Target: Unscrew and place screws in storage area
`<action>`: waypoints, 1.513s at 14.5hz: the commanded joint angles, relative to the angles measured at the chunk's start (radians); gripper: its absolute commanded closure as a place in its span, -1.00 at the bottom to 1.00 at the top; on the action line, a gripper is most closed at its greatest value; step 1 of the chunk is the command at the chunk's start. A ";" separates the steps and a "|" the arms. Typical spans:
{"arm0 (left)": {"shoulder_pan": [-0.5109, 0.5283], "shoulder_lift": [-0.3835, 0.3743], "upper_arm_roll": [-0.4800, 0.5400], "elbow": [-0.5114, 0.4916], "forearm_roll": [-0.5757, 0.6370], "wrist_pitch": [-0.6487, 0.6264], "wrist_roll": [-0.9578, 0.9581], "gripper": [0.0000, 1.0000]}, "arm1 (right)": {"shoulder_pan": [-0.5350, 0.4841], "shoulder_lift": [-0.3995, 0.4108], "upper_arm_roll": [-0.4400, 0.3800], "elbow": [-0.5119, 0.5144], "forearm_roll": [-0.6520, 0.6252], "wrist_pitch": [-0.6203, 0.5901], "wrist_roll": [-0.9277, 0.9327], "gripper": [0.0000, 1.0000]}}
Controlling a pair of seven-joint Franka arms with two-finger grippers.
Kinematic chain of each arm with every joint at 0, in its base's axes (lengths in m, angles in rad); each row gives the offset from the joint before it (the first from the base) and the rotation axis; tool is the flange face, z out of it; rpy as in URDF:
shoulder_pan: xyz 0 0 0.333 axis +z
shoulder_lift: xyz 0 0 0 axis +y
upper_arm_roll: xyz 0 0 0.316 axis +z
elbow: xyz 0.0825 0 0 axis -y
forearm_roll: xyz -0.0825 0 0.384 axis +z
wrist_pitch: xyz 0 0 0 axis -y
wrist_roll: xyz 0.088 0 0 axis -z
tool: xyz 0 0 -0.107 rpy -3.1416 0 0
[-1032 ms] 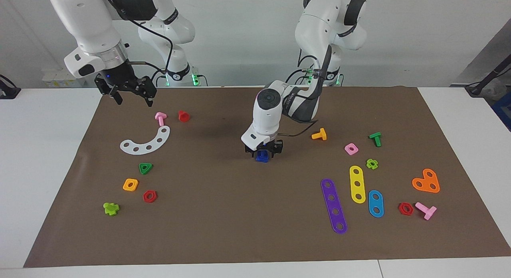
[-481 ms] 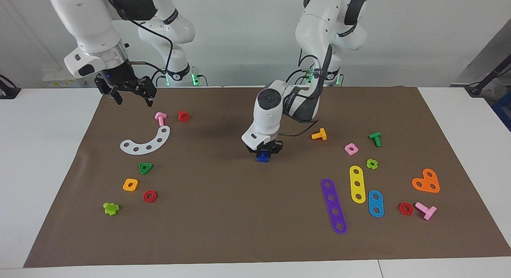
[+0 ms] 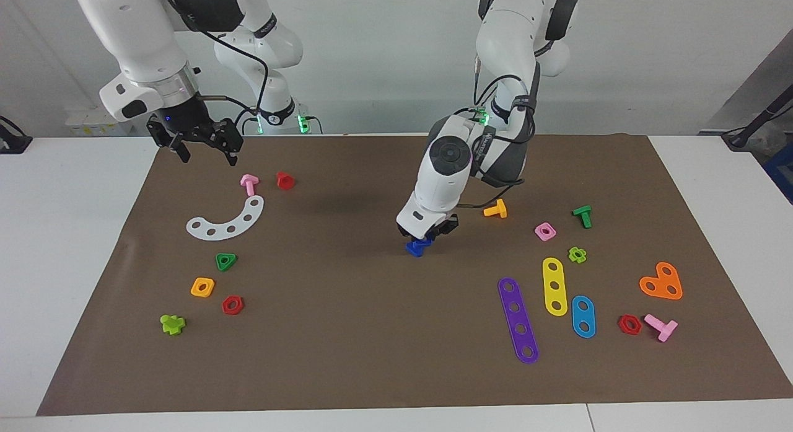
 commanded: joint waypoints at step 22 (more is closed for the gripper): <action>0.366 -0.121 0.012 -0.321 0.068 0.027 0.575 -1.00 | 0.134 0.030 0.013 -0.073 -0.001 0.199 0.140 -0.92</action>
